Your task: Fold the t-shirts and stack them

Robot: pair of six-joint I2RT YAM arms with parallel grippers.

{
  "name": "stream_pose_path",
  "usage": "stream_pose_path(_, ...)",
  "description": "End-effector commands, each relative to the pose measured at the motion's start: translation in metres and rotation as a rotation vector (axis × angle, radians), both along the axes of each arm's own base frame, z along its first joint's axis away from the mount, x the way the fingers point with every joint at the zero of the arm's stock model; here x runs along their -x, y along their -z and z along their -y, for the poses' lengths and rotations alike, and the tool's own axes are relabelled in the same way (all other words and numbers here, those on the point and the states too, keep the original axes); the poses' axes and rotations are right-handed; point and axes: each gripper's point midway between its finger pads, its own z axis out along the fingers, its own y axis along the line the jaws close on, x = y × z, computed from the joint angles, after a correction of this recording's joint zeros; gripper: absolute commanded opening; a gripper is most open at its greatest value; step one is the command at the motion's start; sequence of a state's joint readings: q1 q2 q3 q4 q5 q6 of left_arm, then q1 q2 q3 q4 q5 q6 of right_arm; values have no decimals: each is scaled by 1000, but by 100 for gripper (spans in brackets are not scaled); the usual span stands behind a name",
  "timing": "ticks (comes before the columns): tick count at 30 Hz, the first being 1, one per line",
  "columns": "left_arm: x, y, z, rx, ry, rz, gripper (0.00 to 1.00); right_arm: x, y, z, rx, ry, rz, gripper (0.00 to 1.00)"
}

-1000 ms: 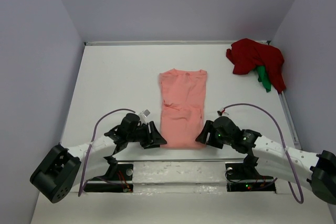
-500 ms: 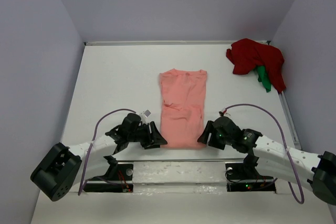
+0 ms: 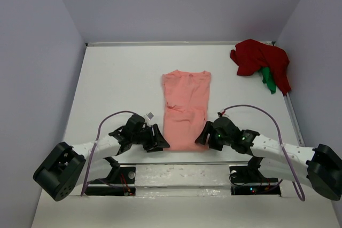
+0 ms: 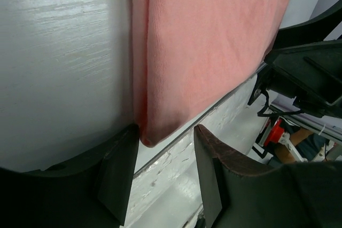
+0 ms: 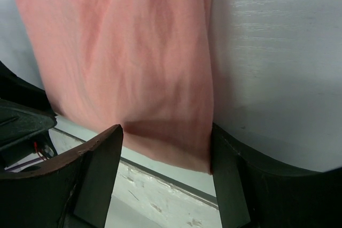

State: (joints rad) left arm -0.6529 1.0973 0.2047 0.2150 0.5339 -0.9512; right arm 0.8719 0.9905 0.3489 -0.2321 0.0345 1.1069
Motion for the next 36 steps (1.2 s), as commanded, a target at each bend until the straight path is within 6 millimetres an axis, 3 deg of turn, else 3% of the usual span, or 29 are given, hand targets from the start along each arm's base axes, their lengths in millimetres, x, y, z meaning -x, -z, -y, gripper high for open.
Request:
stream_pose_path(1,-4,-7,4,5,13,17,58,16,25,13,62,-9,-57,70)
stream_pose_path(8,-3,-4,4,-1,19,9,58,15,14,13,44,11,-42,69)
stream_pose_path(26,-1,-3,5,2,34,5,57,46,26,19,173,34,-94,69)
stream_pose_path(36,0,-3,5,5,40,10,57,43,21,22,189,70,-76,69)
